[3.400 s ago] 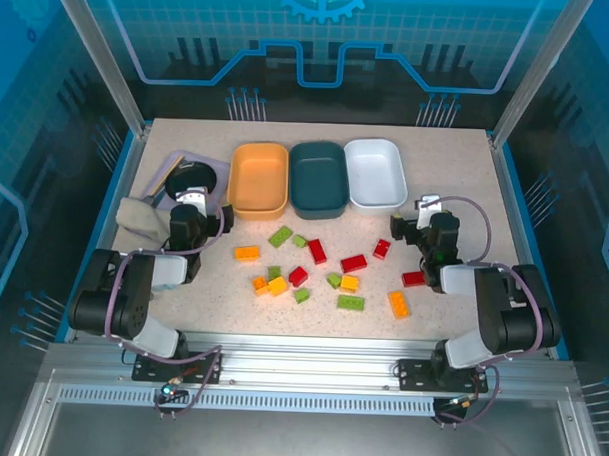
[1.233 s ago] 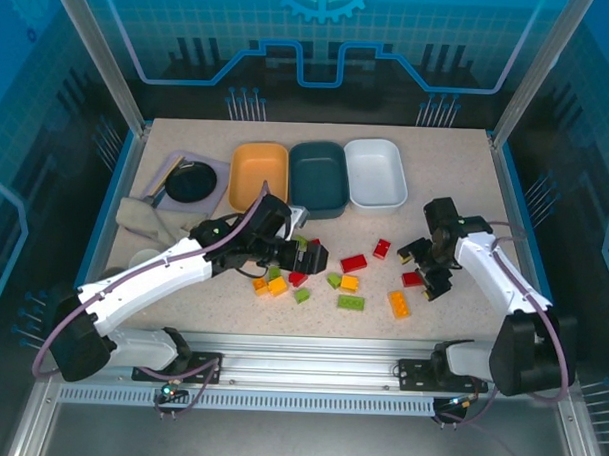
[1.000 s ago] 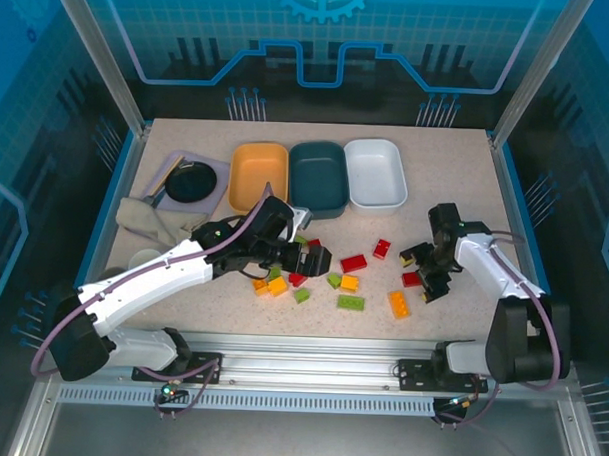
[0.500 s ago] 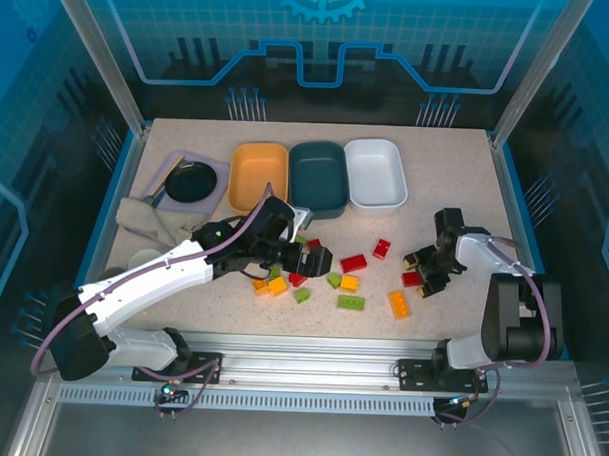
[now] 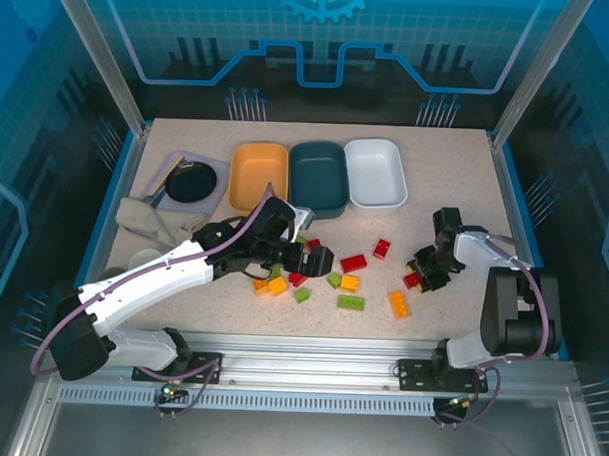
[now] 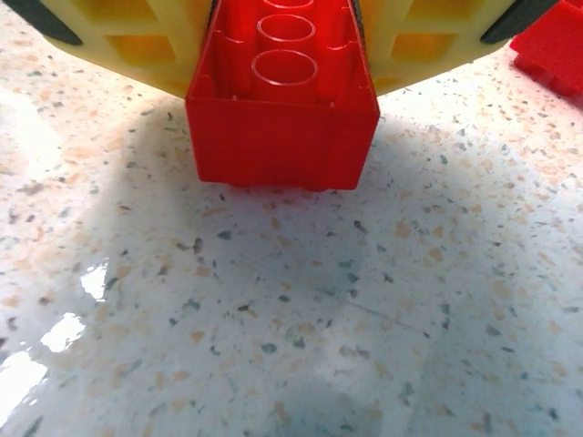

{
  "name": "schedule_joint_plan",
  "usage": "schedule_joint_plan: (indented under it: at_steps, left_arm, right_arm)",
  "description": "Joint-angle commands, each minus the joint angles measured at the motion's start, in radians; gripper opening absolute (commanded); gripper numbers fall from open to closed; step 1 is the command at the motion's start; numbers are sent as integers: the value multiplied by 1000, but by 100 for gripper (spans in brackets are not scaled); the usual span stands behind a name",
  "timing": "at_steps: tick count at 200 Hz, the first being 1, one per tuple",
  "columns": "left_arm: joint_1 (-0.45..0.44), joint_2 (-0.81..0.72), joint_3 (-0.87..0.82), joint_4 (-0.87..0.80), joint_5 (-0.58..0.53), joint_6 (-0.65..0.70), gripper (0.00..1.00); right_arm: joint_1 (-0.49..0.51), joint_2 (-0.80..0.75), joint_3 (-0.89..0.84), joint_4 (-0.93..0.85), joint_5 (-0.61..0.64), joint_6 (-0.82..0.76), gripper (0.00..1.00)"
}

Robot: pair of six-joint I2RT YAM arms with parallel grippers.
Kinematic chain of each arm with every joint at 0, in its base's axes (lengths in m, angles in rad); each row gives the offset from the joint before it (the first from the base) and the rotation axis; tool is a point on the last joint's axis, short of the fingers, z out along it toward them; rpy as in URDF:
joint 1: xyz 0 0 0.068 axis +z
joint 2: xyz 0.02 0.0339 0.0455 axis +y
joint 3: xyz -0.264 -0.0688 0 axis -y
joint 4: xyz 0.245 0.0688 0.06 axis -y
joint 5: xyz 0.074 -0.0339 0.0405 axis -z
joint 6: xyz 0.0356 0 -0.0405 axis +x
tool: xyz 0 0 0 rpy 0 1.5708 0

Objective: Sort the legos into containers by color

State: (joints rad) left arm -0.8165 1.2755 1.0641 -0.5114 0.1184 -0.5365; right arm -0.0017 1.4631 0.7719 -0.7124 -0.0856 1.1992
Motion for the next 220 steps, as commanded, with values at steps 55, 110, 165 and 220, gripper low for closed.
schedule_joint_plan:
  at_steps: [55, 110, 165, 220]
  left_arm:
    - [117, 74, 206, -36, 12, -108, 99]
    - [264, 133, 277, -31, 46, -158, 99]
    - [324, 144, 303, -60, 40, -157, 99]
    - [324, 113, 263, -169, -14, -136, 96]
  right_arm:
    - [266, 66, 504, -98, 198, -321, 33]
    - [263, 519, 992, -227, 167, -476, 33]
    - [215, 894, 1361, -375, 86, -490, 37]
    - [216, 950, 1518, -444, 87, -512, 62]
